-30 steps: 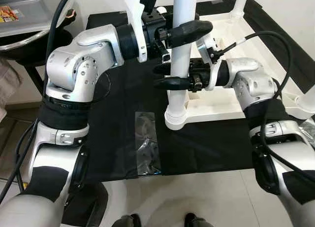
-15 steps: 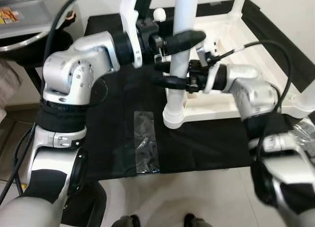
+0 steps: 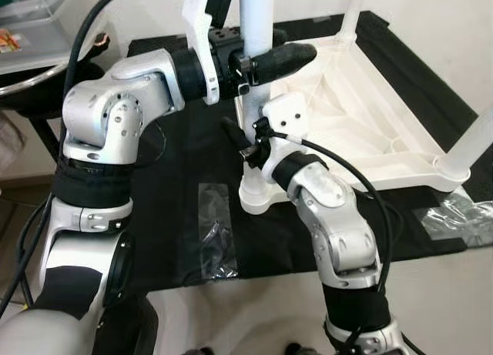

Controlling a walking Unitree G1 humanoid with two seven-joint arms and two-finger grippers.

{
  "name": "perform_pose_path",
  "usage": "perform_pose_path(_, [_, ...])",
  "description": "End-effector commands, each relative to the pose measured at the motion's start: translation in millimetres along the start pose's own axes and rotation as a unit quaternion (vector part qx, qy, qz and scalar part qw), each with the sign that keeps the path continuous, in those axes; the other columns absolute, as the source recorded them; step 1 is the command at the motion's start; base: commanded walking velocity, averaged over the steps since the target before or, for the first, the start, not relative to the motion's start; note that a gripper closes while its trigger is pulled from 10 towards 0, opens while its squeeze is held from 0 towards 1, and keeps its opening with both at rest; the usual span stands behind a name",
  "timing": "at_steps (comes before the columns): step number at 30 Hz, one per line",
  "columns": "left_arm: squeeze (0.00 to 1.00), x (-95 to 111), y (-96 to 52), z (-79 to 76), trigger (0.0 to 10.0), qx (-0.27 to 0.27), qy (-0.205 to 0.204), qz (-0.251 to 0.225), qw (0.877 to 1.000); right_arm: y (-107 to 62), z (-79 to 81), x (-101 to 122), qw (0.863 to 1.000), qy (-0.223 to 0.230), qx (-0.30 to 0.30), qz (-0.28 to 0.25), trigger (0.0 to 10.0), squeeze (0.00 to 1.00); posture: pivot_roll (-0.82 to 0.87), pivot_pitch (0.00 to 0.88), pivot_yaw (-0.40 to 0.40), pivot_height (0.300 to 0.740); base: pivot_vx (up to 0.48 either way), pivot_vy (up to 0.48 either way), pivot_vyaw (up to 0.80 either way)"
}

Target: Building children table

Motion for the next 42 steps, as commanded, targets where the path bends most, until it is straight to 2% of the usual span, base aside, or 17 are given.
perform_pose_path(1, [0.00,-3.9,-2.5,1.1,10.0,0.007,0.004,0.012,1.000,-1.9,2.6,-46.2,0.994,0.036,-0.016,0.101,0.0,0.00,0.00,0.205,0.053,0.740,0.000,0.000,0.00])
perform_pose_path(4, [0.00,-5.9,-4.9,3.9,10.0,0.020,0.009,0.024,0.999,-5.2,1.1,-41.5,0.993,0.032,-0.043,0.104,0.0,0.00,0.00,0.204,0.053,0.740,0.000,0.000,0.00])
perform_pose_path(5, [0.00,-6.0,-5.6,4.8,7.8,0.023,0.011,0.026,0.999,-6.0,1.1,-39.5,0.993,0.031,-0.050,0.104,0.0,0.00,0.00,0.205,0.053,0.740,0.000,0.000,0.00])
perform_pose_path(6, [0.00,-6.2,-5.8,5.9,0.0,0.027,0.010,0.026,0.999,-6.4,1.0,-38.1,0.993,0.030,-0.053,0.104,0.0,0.00,0.00,0.205,0.053,0.740,0.000,0.000,0.00])
perform_pose_path(12, [0.00,-7.1,-4.5,6.0,0.0,0.022,0.012,0.031,0.999,-5.3,1.2,-35.1,0.993,0.028,-0.052,0.098,0.0,0.00,0.00,0.207,0.055,0.740,0.000,0.000,0.00])
perform_pose_path(13, [0.00,-7.7,-4.0,5.9,0.0,0.020,0.012,0.033,0.999,-4.7,0.6,-33.9,0.994,0.026,-0.051,0.096,2.8,0.00,0.00,0.207,0.055,0.740,0.000,0.000,0.00])
perform_pose_path(15, [0.00,-8.8,-3.9,6.2,0.0,0.017,0.009,0.035,0.999,-2.8,-0.7,-28.9,0.995,0.026,-0.042,0.084,10.0,0.00,0.00,0.208,0.056,0.740,0.000,0.000,0.00])
perform_pose_path(21, [0.00,-10.1,-4.9,7.4,0.0,0.017,0.006,0.036,0.999,1.4,-10.1,-17.6,0.998,0.001,-0.020,0.061,10.0,0.00,0.01,0.206,0.052,0.740,0.000,0.000,0.00])
perform_pose_path(22, [0.00,-10.4,-5.1,7.7,0.0,0.016,0.006,0.036,0.999,2.3,-14.6,-15.0,0.998,-0.006,-0.013,0.056,10.0,0.20,0.01,0.206,0.052,0.740,0.000,0.000,0.00])
perform_pose_path(23, [0.00,-10.5,-5.0,7.9,0.0,0.016,0.005,0.036,0.999,3.0,-17.6,-13.4,0.999,-0.006,-0.002,0.053,10.0,1.00,0.01,0.207,0.051,0.740,0.000,0.000,0.00])
perform_pose_path(28, [0.00,-10.5,-3.7,8.1,0.0,0.015,0.005,0.036,0.999,5.1,-23.6,-9.3,0.998,-0.014,0.033,0.047,10.0,1.00,0.01,0.207,0.050,0.740,0.000,0.000,0.00])
perform_pose_path(32, [0.00,-11.0,-1.1,8.1,0.0,0.015,0.004,0.035,0.999,7.6,-33.9,-0.2,0.993,-0.042,0.102,0.034,10.0,1.00,0.02,0.210,0.050,0.740,0.000,0.000,0.00])
perform_pose_path(34, [0.00,-11.4,-0.2,7.9,0.0,0.013,0.003,0.035,0.999,8.1,-42.1,4.6,0.988,-0.061,0.141,0.027,10.0,1.00,0.02,0.209,0.051,0.740,0.000,0.000,0.00])
perform_pose_path(35, [0.00,-11.8,0.3,7.5,0.0,0.012,0.002,0.035,0.999,7.3,-48.5,10.1,0.979,-0.070,0.189,0.016,10.0,1.00,0.02,0.209,0.050,0.740,0.000,0.000,0.00])
perform_pose_path(36, [0.00,-13.6,2.4,6.8,0.0,0.009,0.001,0.035,0.999,4.7,-52.9,15.8,0.967,-0.060,0.250,0.002,10.0,0.04,0.03,0.209,0.052,0.740,0.000,0.000,0.00])
perform_pose_path(38, [0.00,-15.6,4.9,6.1,0.0,0.007,-0.001,0.036,0.999,0.4,-56.4,22.4,0.950,-0.043,0.308,-0.016,10.0,0.04,0.03,0.209,0.052,0.740,0.000,0.000,0.00])
perform_pose_path(42, [0.00,-16.3,8.2,3.9,0.0,0.003,-0.002,0.035,0.999,5.4,-64.3,24.7,0.944,-0.048,0.326,-0.021,10.0,0.00,0.04,0.210,0.054,0.740,0.000,0.000,0.00])
Point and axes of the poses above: a point about 5 cm out from each wrist's last joint towards the gripper, its own y axis pointing out of the wrist towards the gripper, its own x axis along the axis of the wrist's last joint, z = x × y, the point moved 4 cm from there along y, pointing out of the wrist towards the gripper, and after that the axes turned 4 degrees about -y, right-handed, at the moved point
